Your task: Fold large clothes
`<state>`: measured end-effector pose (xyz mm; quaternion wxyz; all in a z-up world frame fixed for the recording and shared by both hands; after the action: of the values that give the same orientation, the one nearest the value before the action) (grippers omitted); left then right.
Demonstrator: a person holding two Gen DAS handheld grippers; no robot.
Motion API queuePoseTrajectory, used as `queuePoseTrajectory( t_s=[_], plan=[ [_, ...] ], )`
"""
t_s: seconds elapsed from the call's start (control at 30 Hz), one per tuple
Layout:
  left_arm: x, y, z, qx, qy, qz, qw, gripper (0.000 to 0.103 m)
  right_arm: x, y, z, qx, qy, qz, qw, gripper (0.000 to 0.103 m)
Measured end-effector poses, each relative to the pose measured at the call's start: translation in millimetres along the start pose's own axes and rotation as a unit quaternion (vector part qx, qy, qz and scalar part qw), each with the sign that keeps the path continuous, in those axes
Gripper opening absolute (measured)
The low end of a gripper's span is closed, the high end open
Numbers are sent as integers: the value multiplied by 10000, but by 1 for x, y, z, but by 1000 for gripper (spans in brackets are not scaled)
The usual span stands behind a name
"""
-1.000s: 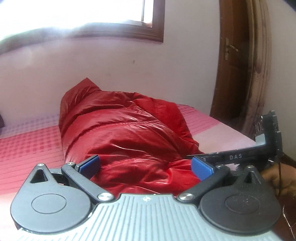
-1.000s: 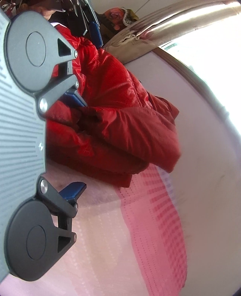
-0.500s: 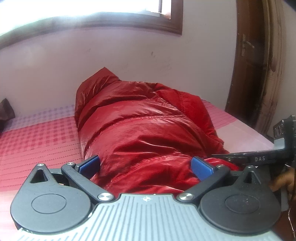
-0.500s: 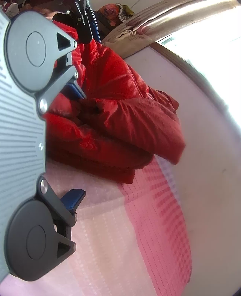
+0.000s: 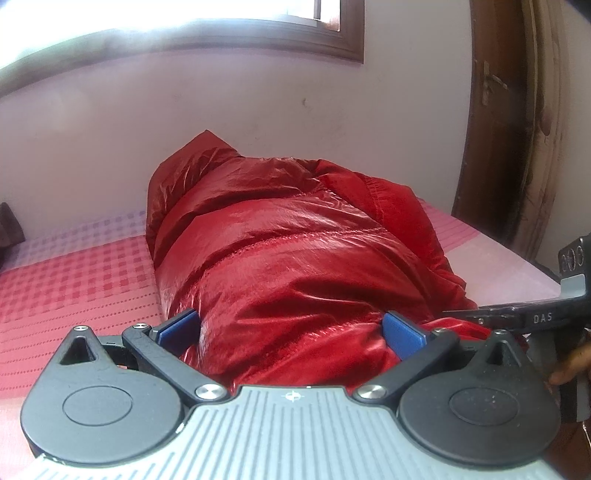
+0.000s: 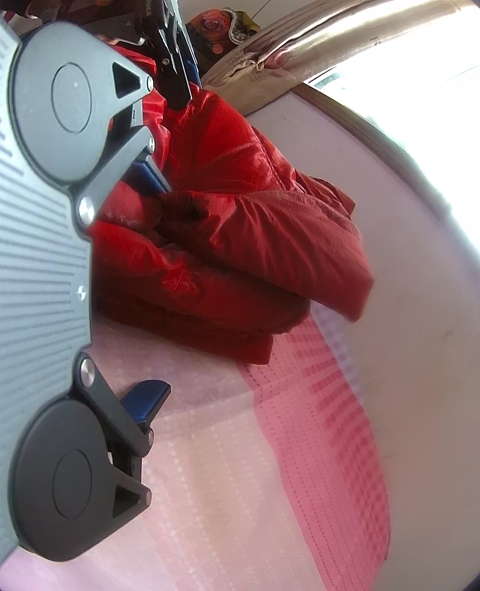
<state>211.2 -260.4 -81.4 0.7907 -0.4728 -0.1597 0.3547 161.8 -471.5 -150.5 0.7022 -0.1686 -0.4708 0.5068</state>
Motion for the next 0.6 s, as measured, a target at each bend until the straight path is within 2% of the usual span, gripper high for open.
queuePoseTrajectory(
  t_s=[0.6],
  plan=[
    [8, -2, -16, -31, 156, -20, 9999, 103, 1, 0, -1, -8, 44, 65, 10000, 103]
  ],
)
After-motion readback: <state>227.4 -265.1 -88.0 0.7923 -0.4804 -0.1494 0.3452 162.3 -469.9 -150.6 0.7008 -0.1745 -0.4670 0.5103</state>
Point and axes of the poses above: each gripper's, at about its wrist camera, not at the fingertips, and z roughly against the way its jaws point, x to its left, y to its underside, the point moved 8 cm from there along -z, roughly the way its jaws point, and after that the axes turned 7 degrees about y, right-handed, at the moved point
